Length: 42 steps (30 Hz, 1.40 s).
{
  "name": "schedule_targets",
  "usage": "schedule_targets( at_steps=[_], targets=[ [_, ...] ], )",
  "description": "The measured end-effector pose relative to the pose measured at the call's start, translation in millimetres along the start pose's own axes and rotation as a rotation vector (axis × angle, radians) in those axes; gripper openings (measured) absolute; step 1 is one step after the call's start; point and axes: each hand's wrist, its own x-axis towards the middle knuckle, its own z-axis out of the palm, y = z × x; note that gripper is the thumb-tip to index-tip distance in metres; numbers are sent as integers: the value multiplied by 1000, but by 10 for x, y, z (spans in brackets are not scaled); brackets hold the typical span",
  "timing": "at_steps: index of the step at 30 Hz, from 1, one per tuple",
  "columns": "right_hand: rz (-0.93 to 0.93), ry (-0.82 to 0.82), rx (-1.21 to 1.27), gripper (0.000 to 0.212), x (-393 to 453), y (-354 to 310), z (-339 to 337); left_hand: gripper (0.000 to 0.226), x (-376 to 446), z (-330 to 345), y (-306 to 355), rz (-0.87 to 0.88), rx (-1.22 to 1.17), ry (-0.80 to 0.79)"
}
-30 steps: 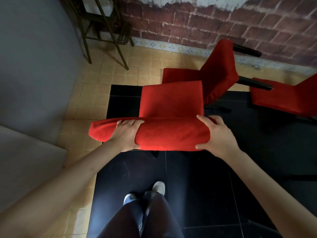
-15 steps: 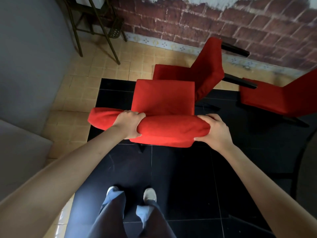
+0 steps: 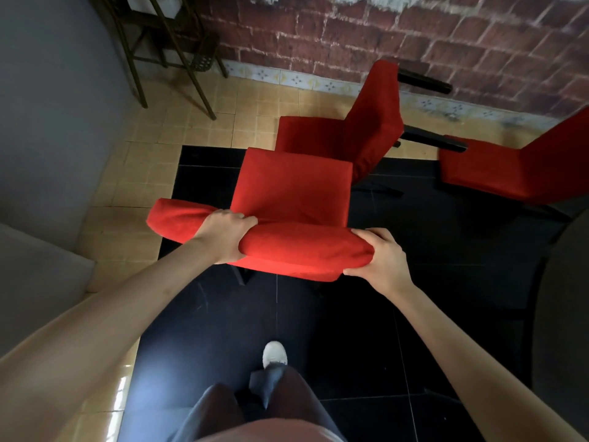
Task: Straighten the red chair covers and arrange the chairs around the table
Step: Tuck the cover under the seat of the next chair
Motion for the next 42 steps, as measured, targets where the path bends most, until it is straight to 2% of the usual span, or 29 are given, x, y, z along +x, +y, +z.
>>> schedule_targets(
  at_steps=[5, 15, 31, 34, 39, 42],
  targets=[
    [32, -26, 53, 90, -344, -17, 258, 60, -316, 160, 37, 4, 27, -35],
    [-21, -102, 70, 93, -645, -428, 754, 77, -1080, 359, -293, -82, 38, -36],
    [-195, -230, 36, 94, -1205, -1262, 1471, 74, -2706, 661, -614, -304, -118, -69],
    [-221, -249, 26, 94, -1344, -1428, 1619, 73, -3007, 706, -672, -331, -115, -75],
    [-267, -277, 3, 94, -1602, -1639, 1849, 74, -3488, 841, -744, -321, -105, 2],
    [-284, -283, -11, 94, -1756, -1752, 1961, 78, -3707, 928, -803, -336, -104, -47]
  ],
)
